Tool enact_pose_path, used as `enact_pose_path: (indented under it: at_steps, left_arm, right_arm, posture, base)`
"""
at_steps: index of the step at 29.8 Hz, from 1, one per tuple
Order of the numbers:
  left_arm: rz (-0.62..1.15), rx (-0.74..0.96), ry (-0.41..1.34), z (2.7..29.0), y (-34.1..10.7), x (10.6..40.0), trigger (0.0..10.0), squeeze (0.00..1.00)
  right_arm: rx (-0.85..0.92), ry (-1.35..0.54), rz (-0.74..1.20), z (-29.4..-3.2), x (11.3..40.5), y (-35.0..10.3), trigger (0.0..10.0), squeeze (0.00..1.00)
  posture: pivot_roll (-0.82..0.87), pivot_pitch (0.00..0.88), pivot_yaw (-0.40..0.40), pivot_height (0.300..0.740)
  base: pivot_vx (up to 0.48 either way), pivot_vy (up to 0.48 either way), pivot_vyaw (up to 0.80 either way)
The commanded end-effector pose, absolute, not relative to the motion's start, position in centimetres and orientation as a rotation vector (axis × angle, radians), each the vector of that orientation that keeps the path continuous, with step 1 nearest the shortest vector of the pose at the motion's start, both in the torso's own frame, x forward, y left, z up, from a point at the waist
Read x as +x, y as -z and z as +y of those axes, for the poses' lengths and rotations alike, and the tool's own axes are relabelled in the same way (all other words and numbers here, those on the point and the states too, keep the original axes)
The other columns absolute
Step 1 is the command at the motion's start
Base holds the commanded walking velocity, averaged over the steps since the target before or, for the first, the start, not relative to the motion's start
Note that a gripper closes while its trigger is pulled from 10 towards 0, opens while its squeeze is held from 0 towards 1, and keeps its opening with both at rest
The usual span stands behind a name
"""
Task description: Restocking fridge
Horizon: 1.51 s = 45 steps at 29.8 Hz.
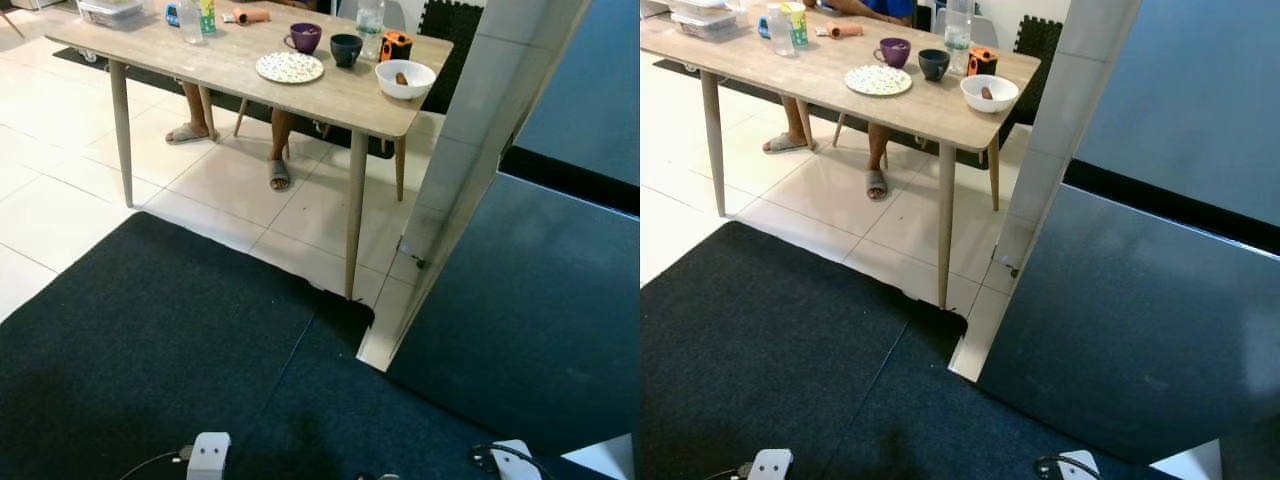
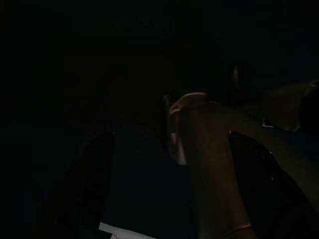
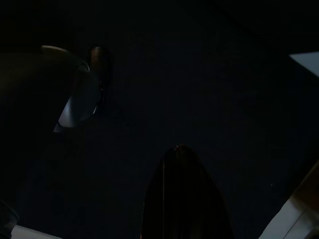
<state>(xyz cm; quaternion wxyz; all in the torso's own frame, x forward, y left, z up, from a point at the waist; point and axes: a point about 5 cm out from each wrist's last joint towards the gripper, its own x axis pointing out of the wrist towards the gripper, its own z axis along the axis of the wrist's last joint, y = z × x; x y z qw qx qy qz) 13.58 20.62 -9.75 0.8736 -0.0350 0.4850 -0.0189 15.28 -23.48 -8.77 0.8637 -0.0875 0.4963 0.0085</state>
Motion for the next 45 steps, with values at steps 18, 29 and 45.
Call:
enact_pose_path:
  at_steps: [18, 29, 45]
  left_arm:
    - [1.054, -0.009, 0.054, 21.5, 9.7, 13.4, 10.0, 0.0]
    - [1.047, -0.029, 0.038, 21.2, 9.7, 13.6, 10.0, 0.0]
    - [1.048, -0.042, 0.011, 21.9, 9.6, 13.6, 10.0, 0.0]
  right_arm:
    - [-0.204, -0.099, 1.075, -22.1, 13.8, 9.6, 10.0, 0.0]
    - [-0.271, -0.171, 1.056, -21.8, 15.0, 9.2, 10.0, 0.0]
    - [-0.245, -0.156, 1.099, -21.3, 13.4, 9.9, 10.0, 0.0]
  posture:
    - [-0.06, 0.083, -0.054, 0.74]
    - [-0.06, 0.056, -0.04, 0.74]
    - [-0.04, 0.069, -0.013, 0.74]
  base:
    - [0.0, 0.0, 0.04]
    - [0.0, 0.0, 0.75]
    - [0.0, 0.0, 0.75]
